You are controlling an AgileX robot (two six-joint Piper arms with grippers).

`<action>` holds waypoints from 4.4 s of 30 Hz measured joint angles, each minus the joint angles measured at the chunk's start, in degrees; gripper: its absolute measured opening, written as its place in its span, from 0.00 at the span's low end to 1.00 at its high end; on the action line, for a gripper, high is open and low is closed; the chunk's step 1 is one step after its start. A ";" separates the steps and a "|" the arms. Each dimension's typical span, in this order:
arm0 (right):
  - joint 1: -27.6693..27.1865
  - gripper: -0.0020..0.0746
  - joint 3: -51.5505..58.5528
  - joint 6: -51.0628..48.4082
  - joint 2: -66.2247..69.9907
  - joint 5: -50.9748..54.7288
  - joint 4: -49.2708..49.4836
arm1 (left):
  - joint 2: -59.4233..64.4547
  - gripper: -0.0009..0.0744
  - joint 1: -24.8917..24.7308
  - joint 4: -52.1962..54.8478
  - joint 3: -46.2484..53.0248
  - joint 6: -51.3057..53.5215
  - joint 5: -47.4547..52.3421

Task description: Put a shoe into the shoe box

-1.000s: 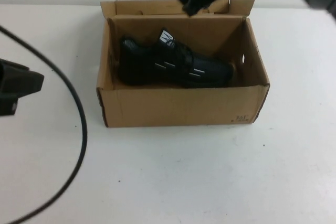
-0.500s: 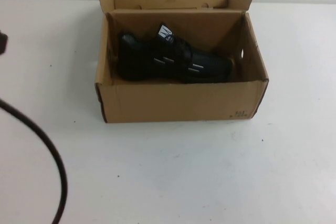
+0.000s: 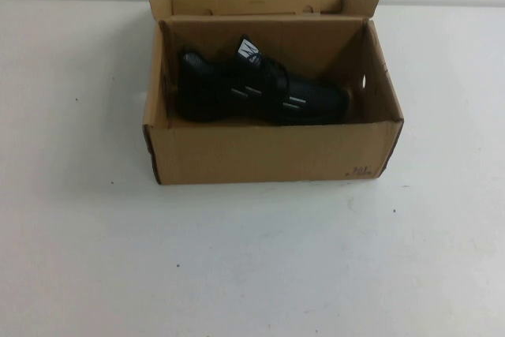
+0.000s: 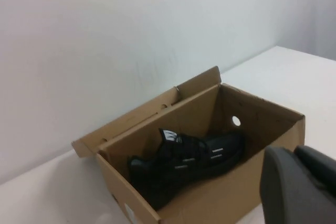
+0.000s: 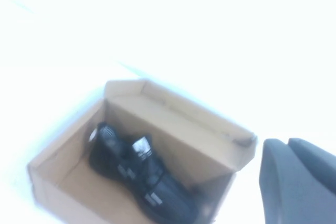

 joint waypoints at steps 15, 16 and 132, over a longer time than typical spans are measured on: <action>0.00 0.00 49.68 7.67 -45.78 -27.38 -10.19 | -6.22 0.01 0.00 -11.56 11.24 -1.72 -5.73; 0.00 0.00 53.91 7.67 -48.27 -28.48 -10.19 | -6.22 0.01 0.00 -11.86 11.24 -1.61 -5.73; 0.00 0.00 93.75 7.67 -64.69 -39.73 -10.24 | -29.41 0.01 -1.03 48.89 54.06 -58.00 -23.99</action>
